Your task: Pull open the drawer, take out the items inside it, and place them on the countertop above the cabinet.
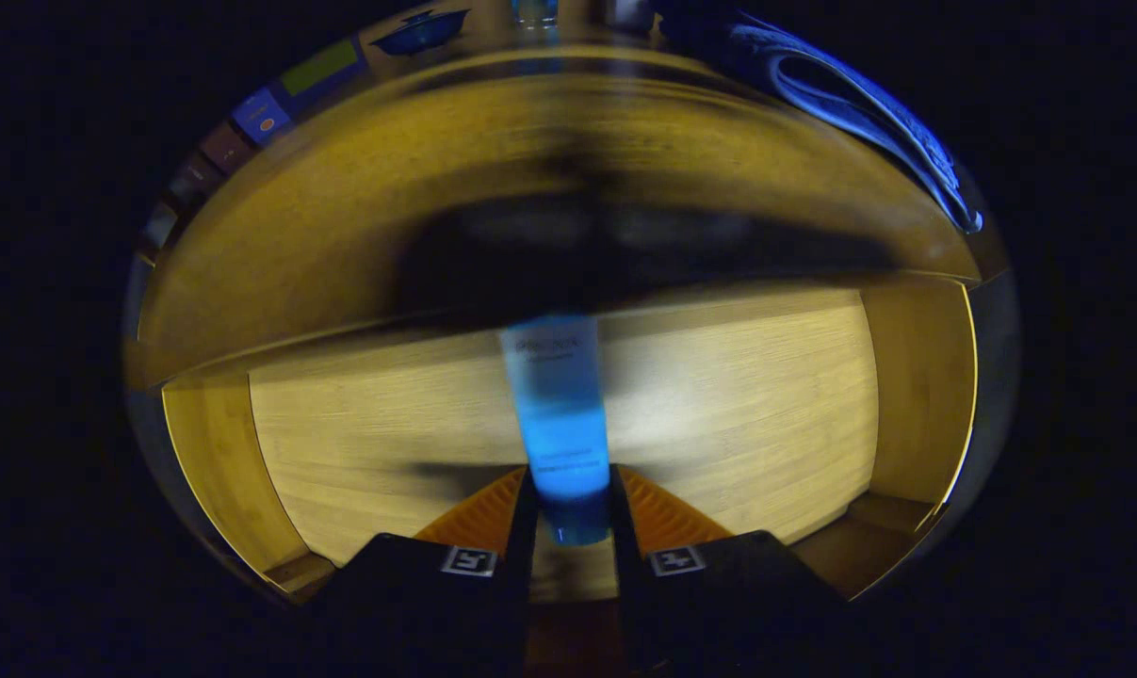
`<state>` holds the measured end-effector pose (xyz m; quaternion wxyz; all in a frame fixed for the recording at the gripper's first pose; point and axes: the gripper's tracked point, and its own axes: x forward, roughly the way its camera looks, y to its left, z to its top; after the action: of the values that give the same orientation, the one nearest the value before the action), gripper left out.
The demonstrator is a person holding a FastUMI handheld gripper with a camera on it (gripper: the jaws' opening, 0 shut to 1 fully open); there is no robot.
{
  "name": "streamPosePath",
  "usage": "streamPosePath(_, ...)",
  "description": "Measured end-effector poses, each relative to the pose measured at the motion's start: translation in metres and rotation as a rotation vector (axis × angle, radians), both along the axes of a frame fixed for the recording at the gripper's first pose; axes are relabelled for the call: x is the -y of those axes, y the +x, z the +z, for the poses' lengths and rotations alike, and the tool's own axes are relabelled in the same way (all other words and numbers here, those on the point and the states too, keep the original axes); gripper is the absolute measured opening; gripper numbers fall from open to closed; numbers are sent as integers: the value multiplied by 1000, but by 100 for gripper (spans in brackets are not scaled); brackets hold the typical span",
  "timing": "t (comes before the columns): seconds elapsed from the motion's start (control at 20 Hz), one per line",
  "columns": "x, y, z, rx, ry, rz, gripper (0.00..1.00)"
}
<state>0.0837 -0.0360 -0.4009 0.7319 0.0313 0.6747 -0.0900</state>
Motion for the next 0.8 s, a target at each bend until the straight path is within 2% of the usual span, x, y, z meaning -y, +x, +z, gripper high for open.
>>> streamPosePath(0.05, -1, 0, 2, -2, 5, -2, 43)
streamPosePath(0.45, -2, -13, 18, 76, 42, 17, 43)
streamPosePath(0.8, -1, -38, 95, 306, 78, 33, 43)
